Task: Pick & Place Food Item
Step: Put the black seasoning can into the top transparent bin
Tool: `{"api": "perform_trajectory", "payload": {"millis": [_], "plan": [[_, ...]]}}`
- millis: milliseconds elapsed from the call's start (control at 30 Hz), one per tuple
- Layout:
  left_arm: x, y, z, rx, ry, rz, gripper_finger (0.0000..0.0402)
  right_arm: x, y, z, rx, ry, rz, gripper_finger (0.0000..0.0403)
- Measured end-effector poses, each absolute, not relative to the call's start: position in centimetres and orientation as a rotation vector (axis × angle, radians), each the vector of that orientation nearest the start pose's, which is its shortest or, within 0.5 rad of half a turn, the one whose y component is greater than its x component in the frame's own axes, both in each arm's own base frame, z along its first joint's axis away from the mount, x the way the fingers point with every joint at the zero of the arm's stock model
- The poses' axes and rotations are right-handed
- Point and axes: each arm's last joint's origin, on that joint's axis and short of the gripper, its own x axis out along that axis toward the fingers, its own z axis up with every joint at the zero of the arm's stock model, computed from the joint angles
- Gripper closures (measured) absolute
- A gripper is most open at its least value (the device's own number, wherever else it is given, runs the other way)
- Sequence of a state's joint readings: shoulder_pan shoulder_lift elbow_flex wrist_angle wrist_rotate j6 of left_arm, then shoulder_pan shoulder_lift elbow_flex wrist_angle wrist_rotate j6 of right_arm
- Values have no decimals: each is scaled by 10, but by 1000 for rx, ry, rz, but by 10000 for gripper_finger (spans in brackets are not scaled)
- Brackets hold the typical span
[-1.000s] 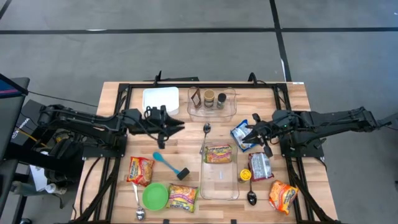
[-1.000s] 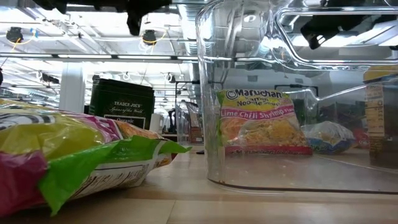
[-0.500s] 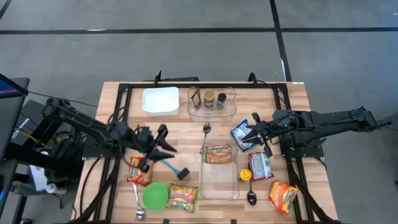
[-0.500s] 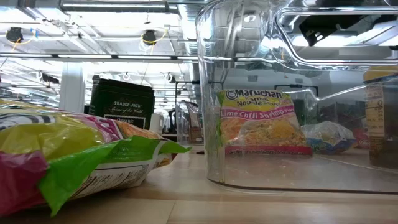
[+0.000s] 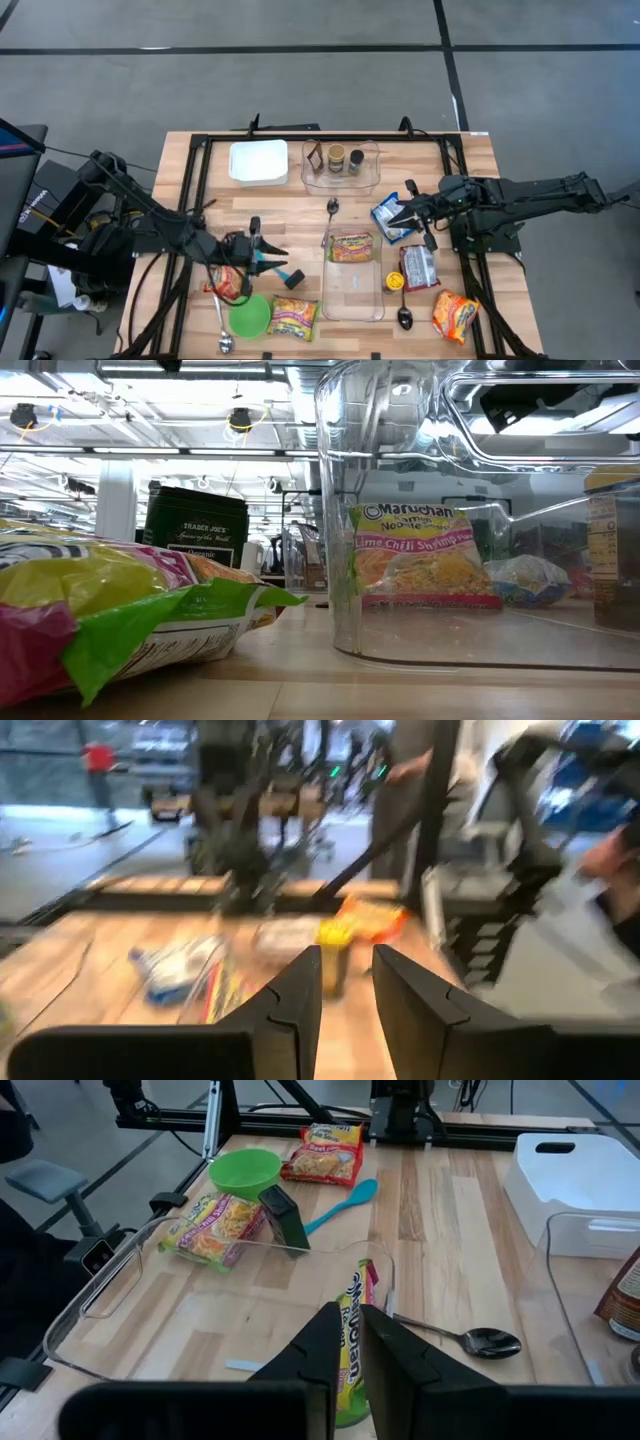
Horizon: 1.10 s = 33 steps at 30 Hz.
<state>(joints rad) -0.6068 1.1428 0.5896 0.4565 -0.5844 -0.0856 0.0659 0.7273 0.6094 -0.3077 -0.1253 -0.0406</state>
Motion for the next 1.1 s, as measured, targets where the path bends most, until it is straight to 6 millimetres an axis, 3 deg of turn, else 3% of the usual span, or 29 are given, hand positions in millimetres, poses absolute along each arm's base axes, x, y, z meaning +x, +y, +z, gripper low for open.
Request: {"api": "perform_trajectory", "payload": {"millis": [200, 400, 500, 667, 1100], "plan": [[210, -134, 223, 97, 289, -11, 314, 160, 14, 270, -38, 422, 196, 368], [212, -132, 208, 6, 388, 39, 314, 160, 14, 270, -38, 422, 196, 368], [211, -132, 210, -16, 385, 46, 314, 160, 14, 270, -38, 422, 196, 368], [220, -140, 232, -44, 432, 60, 324, 160, 14, 270, -46, 422, 198, 368], [251, -166, 260, -84, 738, 129, 391, 160, 14, 270, -46, 417, 199, 368]]}}
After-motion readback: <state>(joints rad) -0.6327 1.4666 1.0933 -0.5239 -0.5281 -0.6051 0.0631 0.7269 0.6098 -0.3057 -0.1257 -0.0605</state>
